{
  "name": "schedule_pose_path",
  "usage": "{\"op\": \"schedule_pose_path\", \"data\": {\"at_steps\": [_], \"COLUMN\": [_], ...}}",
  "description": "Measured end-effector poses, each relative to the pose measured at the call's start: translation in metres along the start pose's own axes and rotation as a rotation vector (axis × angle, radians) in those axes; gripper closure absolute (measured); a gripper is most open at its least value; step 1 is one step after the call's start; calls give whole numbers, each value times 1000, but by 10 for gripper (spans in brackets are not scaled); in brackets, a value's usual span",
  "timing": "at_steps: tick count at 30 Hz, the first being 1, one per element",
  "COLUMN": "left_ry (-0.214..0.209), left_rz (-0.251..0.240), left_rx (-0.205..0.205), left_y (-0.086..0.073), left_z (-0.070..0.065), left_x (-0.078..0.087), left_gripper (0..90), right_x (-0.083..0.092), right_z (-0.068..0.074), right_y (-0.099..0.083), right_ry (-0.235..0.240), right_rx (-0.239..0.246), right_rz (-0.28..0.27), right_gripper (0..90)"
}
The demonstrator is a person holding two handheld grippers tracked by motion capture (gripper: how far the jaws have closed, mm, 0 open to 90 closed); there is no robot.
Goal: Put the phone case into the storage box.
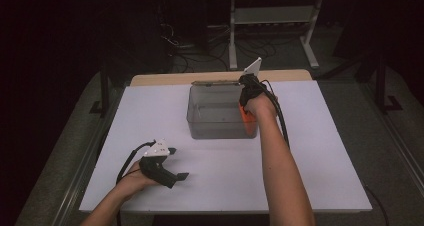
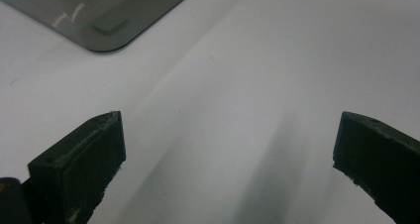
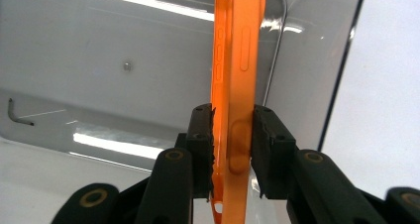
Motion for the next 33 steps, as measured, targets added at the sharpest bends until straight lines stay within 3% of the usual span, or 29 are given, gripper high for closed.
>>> {"op": "schedule_pose_path", "data": {"at_steps": [19,29,33], "left_ry": [0,-1,-2], "left_rz": [1,0,-1], "left_rx": [-2,0,0], "left_y": [0,0,0], "left_z": [0,1,1], "left_x": [0,0,1], "left_gripper": [0,0,0], "right_x": [18,30,36], "right_z": [1,7,10], "right_y": [3,4,5], "right_ry": [-14,-5,1], "right_rx": [17,54,80], "right_rz": [-29,-56,-77], "right_gripper": [677,613,537]}}
Point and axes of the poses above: each handheld gripper's, and its own axes: x roughly backward along the jaws, y roughly out of its top, z roughly to its left, the point moved 9 cm from there along -x, roughly forward along the jaws, and after that the axes turned 8 degrees about z, right-handed, at the moved point
